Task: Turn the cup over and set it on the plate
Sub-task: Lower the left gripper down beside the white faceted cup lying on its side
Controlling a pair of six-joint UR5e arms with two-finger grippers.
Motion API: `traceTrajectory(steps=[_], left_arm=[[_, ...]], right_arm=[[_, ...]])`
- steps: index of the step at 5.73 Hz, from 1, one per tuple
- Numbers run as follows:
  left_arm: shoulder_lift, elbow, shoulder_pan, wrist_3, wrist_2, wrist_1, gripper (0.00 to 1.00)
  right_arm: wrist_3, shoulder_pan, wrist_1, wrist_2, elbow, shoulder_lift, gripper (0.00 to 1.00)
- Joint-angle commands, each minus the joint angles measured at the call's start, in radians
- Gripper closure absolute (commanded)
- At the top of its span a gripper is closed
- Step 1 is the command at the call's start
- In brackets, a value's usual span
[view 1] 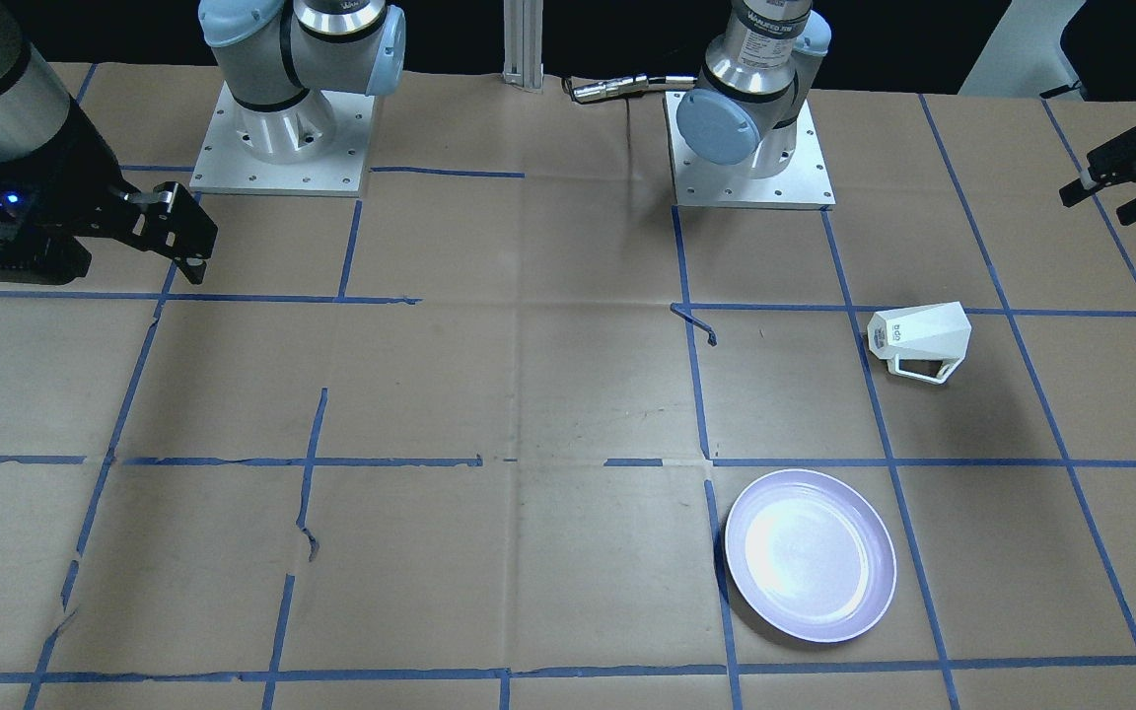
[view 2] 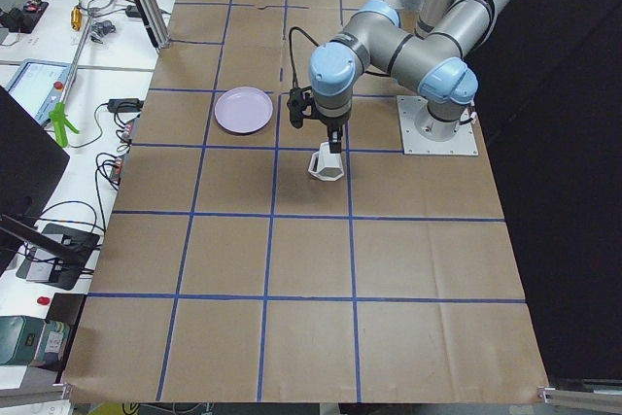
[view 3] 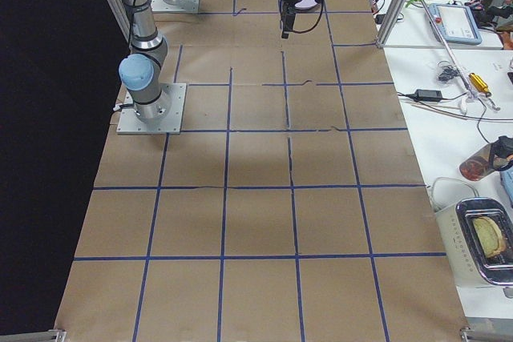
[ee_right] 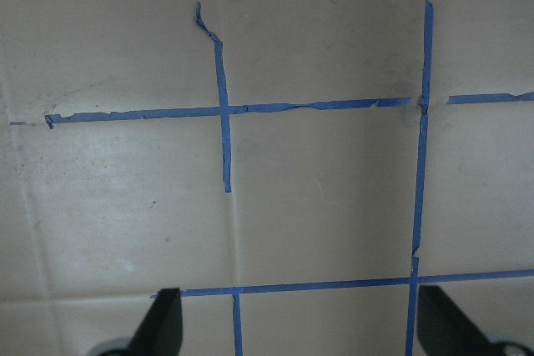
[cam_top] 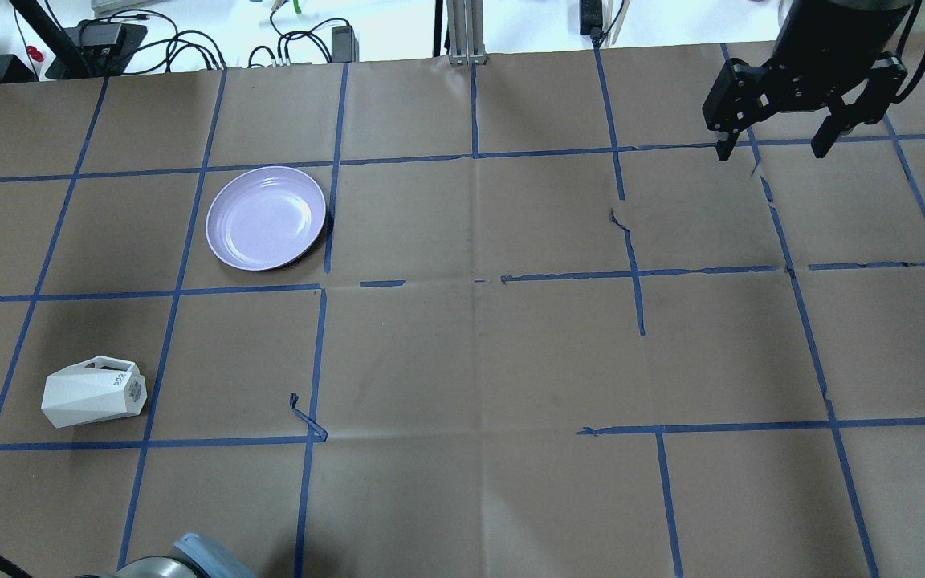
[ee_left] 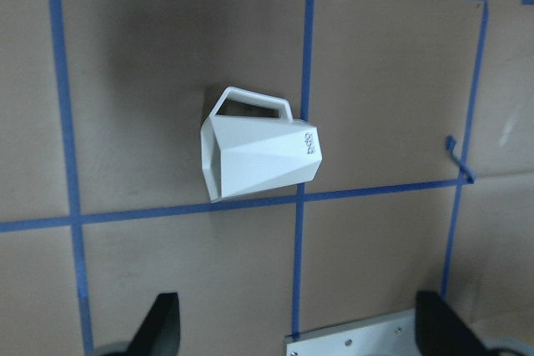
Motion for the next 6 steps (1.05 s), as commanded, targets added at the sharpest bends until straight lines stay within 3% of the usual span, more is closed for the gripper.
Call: traceTrajectory(steps=[1,4,6], left_arm=[[-0.164,0.000,0.112,0.171,-0.169,-0.104,0.01],[-0.504,0.013,0.178,0.475,-0.329,-0.227,0.01],[-0.609,0.004,0.185,0.549,-0.329,-0.322,0.01]], right_arm=[[0.000,0.000,0.000,0.000,0.000,0.000,0.00],[0.000,0.000,0.000,0.000,0.000,0.000,0.00],[0.000,0.000,0.000,0.000,0.000,0.000,0.00]])
